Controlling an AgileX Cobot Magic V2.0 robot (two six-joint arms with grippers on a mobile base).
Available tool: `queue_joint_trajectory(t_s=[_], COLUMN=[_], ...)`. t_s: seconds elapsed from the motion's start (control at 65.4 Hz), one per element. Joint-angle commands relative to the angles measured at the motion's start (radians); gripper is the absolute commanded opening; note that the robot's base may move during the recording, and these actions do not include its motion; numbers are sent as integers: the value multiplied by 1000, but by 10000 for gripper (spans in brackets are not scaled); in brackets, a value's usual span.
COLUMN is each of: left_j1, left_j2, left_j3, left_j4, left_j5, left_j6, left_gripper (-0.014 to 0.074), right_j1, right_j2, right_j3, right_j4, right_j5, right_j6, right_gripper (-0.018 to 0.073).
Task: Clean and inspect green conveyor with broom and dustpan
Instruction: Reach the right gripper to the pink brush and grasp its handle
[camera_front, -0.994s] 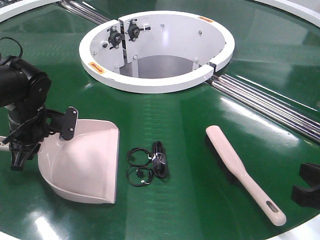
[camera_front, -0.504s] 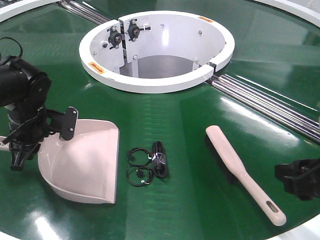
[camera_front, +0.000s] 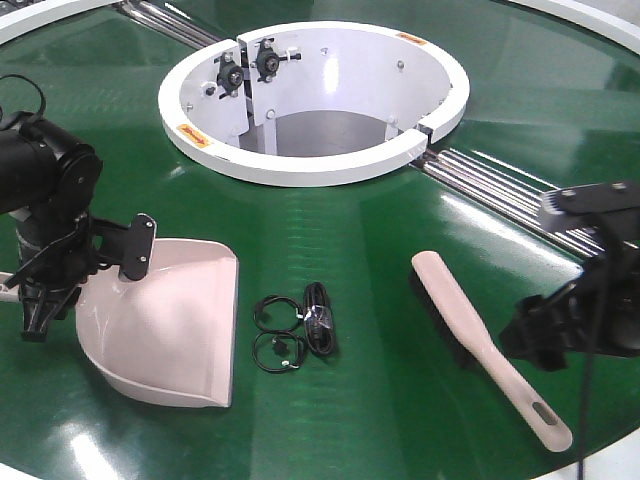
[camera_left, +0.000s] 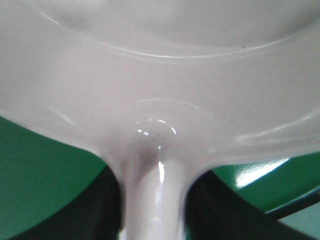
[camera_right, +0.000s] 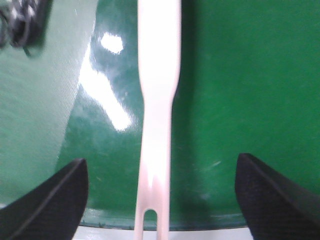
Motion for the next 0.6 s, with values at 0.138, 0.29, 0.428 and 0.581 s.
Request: queue_joint_trajectory(t_s=[0.138,0.29,0.428,0.581], left_j1=[-9,-9,-9,-9], left_j2=[-45,-45,-45,-45], left_j3=[-24,-24,-24,-24], left_j4=[15,15,15,15], left_j5=[4,4,4,4], left_j6=[-5,-5,-5,-5], left_gripper=[-6,-6,-6,-6], right_j1=[57,62,62,62], right_j2=[151,248,337,407], right_j3=[-112,-124,-124,-124], right_j4=[-64,-64,-56,-35], right_j5=[38,43,49,38], right_j6=[78,78,78,78], right_gripper=[585,585,585,579])
